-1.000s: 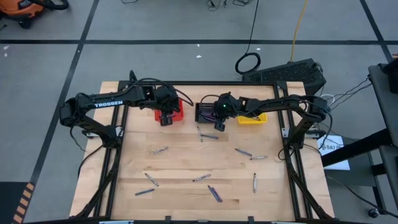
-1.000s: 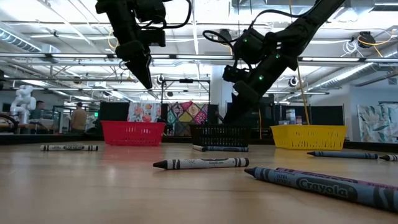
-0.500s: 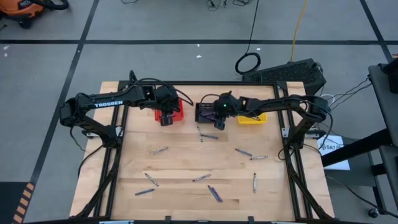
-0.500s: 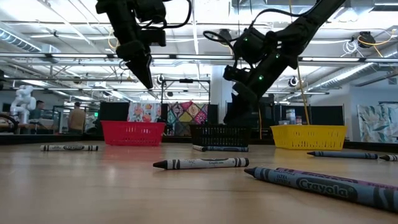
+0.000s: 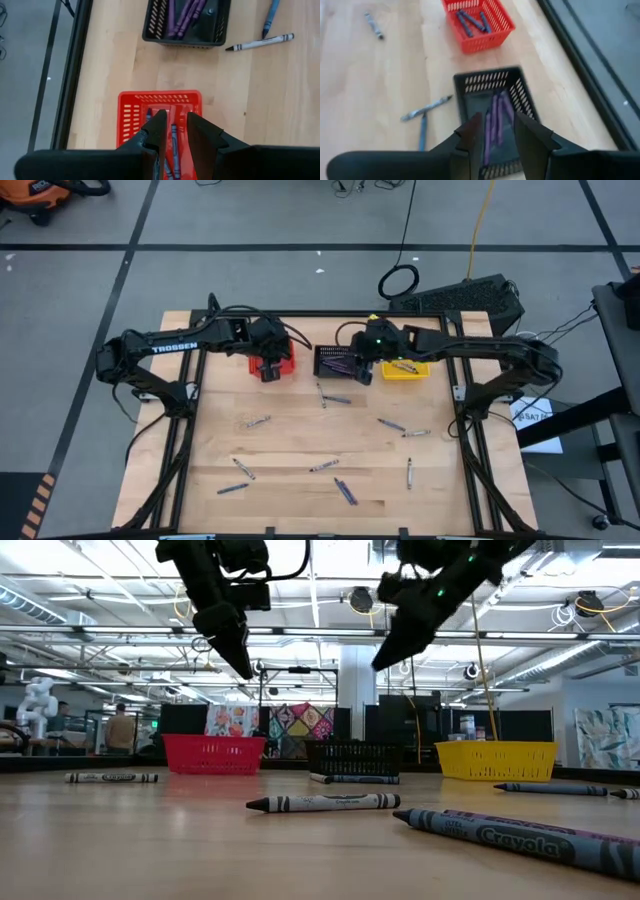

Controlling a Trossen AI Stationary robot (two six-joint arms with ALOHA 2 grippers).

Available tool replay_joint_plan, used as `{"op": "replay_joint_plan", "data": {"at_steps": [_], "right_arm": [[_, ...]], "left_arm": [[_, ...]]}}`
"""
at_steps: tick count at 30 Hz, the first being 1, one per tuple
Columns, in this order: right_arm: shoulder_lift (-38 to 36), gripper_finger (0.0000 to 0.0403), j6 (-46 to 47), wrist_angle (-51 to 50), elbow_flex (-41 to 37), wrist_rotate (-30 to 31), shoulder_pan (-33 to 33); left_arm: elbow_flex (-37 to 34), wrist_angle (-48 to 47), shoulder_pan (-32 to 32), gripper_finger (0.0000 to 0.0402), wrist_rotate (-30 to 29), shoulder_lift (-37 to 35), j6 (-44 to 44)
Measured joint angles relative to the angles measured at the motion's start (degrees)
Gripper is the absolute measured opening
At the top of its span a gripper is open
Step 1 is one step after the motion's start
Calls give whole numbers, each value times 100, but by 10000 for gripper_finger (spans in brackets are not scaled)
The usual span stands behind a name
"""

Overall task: Sort crayons
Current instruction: Put the black crayon into the yellow bin

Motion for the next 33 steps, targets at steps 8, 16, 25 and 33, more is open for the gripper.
{"op": "replay_joint_plan", "data": {"at_steps": [8, 16, 25, 33], "right_arm": [[-846, 98, 675, -1286, 55, -7, 340], [-1272, 98, 1259, -2221, 53, -15, 628], [-1258, 98, 1317, -2372, 53, -16, 757], [-1259, 98, 1293, -2373, 53, -15, 754]], "left_arm": [[0, 3, -309, 73, 336, 0, 226], [0, 69, -683, 73, 676, 494, 1318], [-2, 596, -867, 73, 690, 1234, 3136], [-2, 1555, -904, 73, 698, 1584, 4257]]}}
